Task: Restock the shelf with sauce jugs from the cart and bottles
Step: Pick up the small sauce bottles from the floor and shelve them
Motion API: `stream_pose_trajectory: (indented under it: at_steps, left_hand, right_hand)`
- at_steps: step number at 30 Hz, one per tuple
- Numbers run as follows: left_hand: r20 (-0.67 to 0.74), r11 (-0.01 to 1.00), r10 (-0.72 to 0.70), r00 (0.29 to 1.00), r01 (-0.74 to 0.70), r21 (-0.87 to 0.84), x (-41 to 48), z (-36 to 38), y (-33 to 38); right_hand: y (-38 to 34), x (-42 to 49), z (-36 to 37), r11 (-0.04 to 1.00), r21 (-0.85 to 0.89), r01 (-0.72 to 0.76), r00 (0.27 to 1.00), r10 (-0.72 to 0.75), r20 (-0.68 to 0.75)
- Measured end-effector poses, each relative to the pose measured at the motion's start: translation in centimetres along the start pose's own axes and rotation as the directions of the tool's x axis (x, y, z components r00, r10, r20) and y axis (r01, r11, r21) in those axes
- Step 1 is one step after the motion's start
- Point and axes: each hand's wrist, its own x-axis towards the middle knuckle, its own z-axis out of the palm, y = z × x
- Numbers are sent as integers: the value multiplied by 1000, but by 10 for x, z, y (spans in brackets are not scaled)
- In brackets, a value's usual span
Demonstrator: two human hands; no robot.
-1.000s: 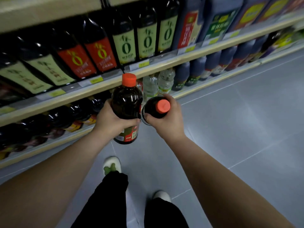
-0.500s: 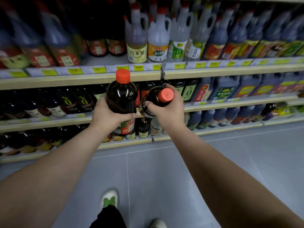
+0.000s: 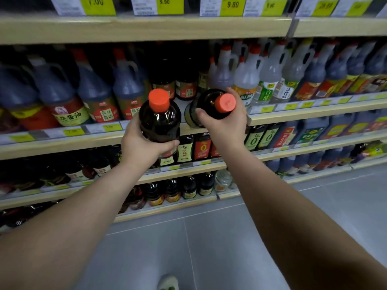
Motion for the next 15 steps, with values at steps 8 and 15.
stream_pose_trajectory:
  at_steps: [8,15]
  left_hand:
    - [-37,998,54,998,-56,-43,22,-11,-23]
    - [-26,995,90,996,-91,-29,33,-8,-35]
  right_hand:
    - [1,32,50,995,12,97,994,-97,-56]
    - [21,63,82,990,27,135,988,-133,-77]
